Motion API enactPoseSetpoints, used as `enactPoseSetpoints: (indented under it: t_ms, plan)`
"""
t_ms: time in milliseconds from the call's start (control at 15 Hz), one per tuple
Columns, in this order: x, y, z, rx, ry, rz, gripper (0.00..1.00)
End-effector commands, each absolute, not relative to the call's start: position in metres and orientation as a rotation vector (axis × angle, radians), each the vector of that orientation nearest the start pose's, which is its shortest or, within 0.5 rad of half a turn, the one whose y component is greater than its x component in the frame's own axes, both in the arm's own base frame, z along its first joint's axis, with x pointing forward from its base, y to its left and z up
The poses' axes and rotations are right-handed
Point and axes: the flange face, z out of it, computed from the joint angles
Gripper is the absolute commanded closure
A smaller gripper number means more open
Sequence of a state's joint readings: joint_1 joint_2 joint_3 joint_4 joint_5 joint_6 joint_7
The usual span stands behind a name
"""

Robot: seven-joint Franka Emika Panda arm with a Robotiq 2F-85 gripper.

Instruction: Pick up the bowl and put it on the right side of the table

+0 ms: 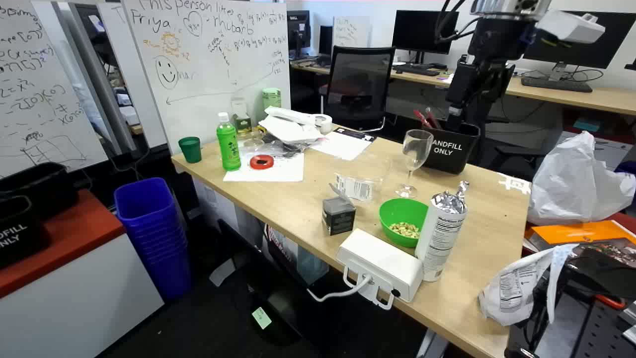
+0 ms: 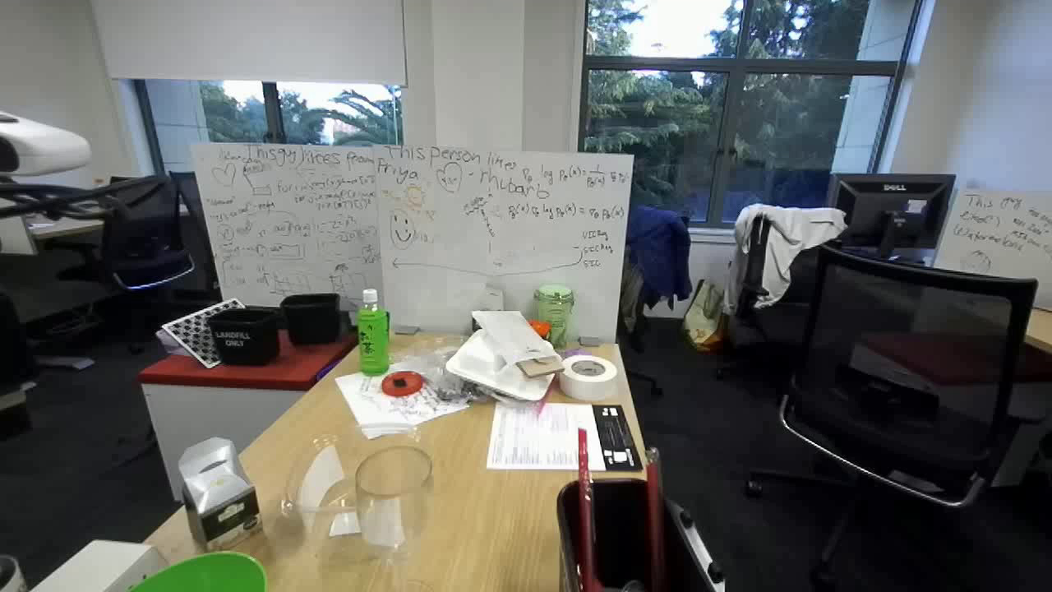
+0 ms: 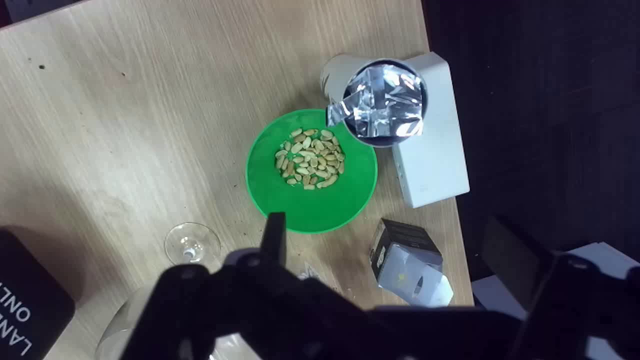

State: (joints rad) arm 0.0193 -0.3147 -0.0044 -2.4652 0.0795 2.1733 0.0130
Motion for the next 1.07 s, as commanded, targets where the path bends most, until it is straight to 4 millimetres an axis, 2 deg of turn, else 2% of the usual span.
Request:
enactPoseSetpoints:
  t_ms: [0, 400, 800, 1000]
  plan:
    - [0.438, 0.009, 0.413, -3.073, 0.065, -0.033, 0.00]
    - [0.441, 0.011, 0.412, -3.071, 0.077, -0.031, 0.00]
    - [0.478, 0.033, 0.404, -3.014, 0.348, -0.107, 0.00]
    - [0.506, 0.033, 0.389, -2.972, 0.538, -0.084, 0.00]
